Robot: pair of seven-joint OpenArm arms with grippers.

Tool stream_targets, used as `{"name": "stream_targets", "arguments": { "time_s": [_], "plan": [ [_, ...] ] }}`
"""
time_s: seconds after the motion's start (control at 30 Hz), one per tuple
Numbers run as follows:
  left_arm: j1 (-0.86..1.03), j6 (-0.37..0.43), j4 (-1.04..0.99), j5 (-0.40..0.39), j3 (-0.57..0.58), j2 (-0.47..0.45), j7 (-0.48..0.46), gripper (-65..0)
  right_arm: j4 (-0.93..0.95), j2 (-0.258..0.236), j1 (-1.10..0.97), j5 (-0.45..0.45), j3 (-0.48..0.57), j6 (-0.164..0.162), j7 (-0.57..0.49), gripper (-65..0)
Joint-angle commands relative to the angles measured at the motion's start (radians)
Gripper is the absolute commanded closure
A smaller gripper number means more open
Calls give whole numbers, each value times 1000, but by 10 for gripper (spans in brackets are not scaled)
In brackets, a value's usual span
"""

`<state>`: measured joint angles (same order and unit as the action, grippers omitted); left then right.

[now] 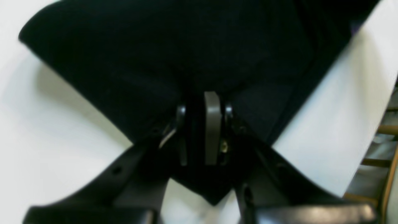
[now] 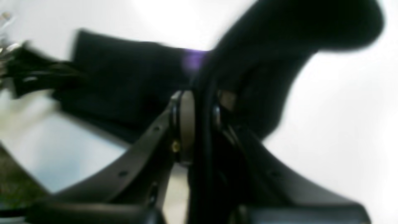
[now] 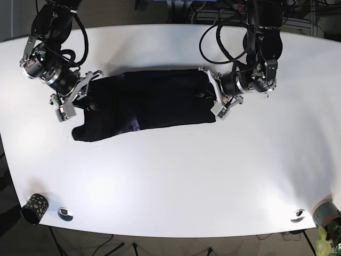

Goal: Fold the T-shirt properly
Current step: 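Fold both strip ends inward toward each other over the middle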

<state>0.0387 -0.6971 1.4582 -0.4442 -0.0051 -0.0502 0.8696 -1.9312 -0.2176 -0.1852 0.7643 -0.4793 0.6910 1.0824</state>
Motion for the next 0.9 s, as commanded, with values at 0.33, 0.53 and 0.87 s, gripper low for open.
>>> {"name": "stream_targets", "arguments": {
  "time_s": [0.33, 0.53, 0.87],
  "plan": [
    [-16, -1, -15, 5, 78, 6, 6, -60, 26, 139, 49, 30, 207, 7, -24, 0],
    [-15, -1, -14, 5, 75, 6, 7, -60, 174, 206, 137, -84, 290, 7, -35, 0],
    [-18, -1, -9, 0, 75, 8, 3, -61, 307, 221, 218, -213, 390, 7, -94, -263]
  ]
}}
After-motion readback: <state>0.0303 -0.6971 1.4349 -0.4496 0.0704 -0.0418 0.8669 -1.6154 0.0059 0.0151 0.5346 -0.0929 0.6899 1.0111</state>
